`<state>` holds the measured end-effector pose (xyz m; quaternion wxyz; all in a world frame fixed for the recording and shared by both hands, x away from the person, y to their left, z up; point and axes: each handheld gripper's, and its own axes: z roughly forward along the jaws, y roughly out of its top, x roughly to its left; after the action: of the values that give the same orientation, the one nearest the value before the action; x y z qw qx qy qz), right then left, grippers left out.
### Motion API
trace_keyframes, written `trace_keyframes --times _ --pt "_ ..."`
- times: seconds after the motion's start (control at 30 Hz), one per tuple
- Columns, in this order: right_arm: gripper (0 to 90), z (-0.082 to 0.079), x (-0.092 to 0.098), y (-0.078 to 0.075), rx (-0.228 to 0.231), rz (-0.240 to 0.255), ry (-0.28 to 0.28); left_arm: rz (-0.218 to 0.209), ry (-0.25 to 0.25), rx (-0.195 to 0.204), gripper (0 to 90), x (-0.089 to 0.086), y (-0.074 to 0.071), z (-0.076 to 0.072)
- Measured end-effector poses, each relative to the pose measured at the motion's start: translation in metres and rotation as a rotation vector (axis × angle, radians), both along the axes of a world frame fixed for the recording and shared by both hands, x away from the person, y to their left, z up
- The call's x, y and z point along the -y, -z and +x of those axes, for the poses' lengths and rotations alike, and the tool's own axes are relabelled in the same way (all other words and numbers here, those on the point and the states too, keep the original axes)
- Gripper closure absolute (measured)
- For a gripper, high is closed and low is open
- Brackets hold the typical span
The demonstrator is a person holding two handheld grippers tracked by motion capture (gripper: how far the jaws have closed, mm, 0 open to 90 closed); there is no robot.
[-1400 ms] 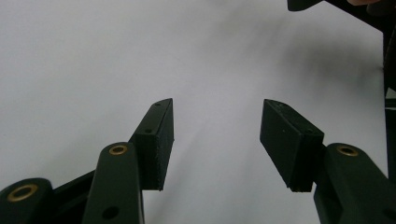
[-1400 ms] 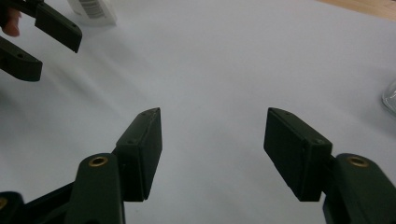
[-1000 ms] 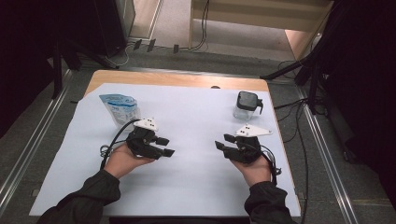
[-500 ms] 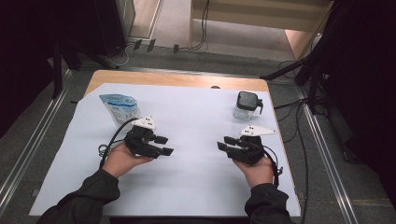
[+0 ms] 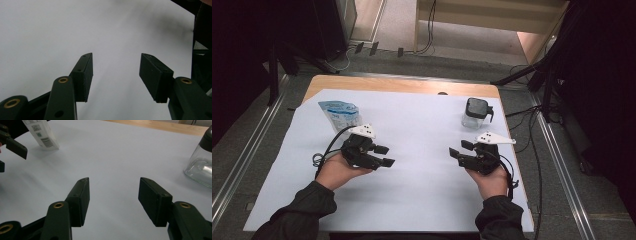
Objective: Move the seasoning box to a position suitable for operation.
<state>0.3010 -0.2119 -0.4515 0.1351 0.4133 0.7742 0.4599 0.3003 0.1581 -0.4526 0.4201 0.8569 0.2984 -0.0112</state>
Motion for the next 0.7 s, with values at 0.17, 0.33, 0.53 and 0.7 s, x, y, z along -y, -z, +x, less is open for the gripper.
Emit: trace_keyframes --times 0.17,0.33,0.53,0.7 --pt "29.5 0.002 0.0 -0.001 0.005 0.009 0.021 -0.005 0.0 0.005 44.5 -0.002 0.0 -0.001" --pt "14.3 0.004 -0.002 -0.002 0.007 0.008 0.071 -0.009 -0.004 0.007 42.9 -0.006 -0.001 0.0" --pt "5.8 0.01 0.001 -0.003 0.002 0.034 0.126 -0.011 -0.012 0.018 41.6 -0.008 -0.002 -0.001" --pt "5.4 0.017 0.006 -0.001 -0.001 0.013 0.151 -0.009 -0.017 0.018 41.5 -0.008 -0.001 -0.001"
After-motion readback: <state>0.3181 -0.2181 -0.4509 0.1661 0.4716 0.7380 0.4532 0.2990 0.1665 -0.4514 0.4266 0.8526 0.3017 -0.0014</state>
